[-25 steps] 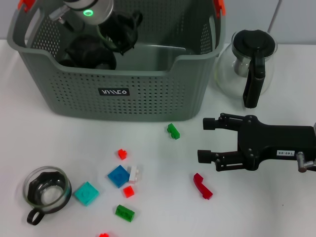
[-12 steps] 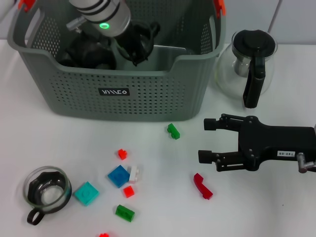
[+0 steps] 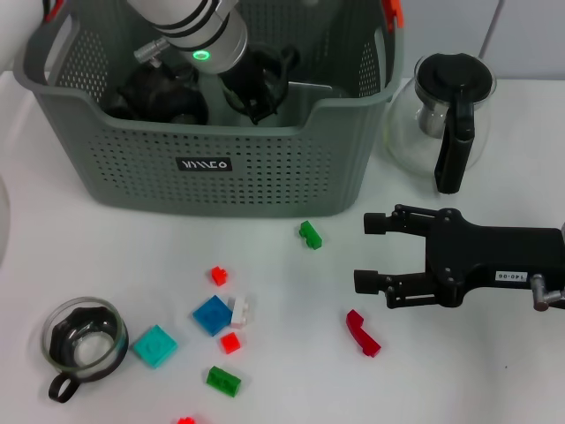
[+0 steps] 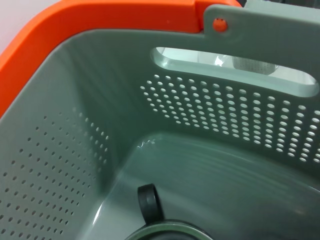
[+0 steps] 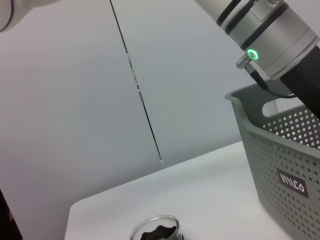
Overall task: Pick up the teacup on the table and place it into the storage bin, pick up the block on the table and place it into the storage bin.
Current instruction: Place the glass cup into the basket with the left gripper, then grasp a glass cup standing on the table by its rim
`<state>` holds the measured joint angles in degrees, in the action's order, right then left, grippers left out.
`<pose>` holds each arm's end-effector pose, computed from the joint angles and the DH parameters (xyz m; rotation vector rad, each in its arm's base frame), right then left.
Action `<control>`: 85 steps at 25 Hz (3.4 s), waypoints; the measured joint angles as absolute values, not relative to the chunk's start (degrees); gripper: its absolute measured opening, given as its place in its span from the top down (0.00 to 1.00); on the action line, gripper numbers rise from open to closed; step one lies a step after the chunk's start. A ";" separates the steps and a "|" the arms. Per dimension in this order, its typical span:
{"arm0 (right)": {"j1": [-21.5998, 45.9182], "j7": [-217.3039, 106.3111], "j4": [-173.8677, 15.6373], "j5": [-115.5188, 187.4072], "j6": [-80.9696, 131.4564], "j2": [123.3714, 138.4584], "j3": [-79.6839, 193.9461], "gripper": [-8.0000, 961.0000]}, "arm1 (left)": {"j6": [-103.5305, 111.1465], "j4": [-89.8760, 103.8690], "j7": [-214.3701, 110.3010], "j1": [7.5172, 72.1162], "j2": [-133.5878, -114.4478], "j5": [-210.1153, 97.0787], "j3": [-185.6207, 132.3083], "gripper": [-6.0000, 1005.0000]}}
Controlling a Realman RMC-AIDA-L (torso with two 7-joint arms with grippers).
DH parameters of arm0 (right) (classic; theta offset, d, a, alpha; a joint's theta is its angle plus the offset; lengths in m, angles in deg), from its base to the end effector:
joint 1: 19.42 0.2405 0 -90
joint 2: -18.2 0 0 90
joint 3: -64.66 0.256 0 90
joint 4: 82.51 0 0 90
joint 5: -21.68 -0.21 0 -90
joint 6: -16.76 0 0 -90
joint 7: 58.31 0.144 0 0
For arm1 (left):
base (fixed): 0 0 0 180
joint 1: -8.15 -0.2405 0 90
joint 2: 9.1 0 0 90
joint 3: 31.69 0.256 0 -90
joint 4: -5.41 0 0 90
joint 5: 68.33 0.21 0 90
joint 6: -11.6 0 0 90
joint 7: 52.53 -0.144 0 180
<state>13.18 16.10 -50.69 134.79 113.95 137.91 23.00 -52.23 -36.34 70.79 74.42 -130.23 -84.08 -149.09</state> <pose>0.2365 0.3100 -0.0230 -2.9018 0.5240 0.8835 -0.1017 0.4685 -0.0316 -2.5577 -0.2299 0.5355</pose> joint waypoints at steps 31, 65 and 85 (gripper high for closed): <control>12.51 16.48 -51.39 134.79 113.98 137.24 23.09 0.02 | -86.83 -80.27 74.02 48.64 -128.35 -117.26 -177.60 0.54; 12.29 16.04 -51.40 135.23 113.83 137.17 22.65 0.02 | -96.10 -78.32 68.78 40.01 -133.09 -79.13 -156.59 0.55; 12.22 15.96 -51.40 135.23 113.79 137.12 22.65 0.02 | -88.78 -67.88 70.73 41.31 -133.26 -75.66 -154.20 0.61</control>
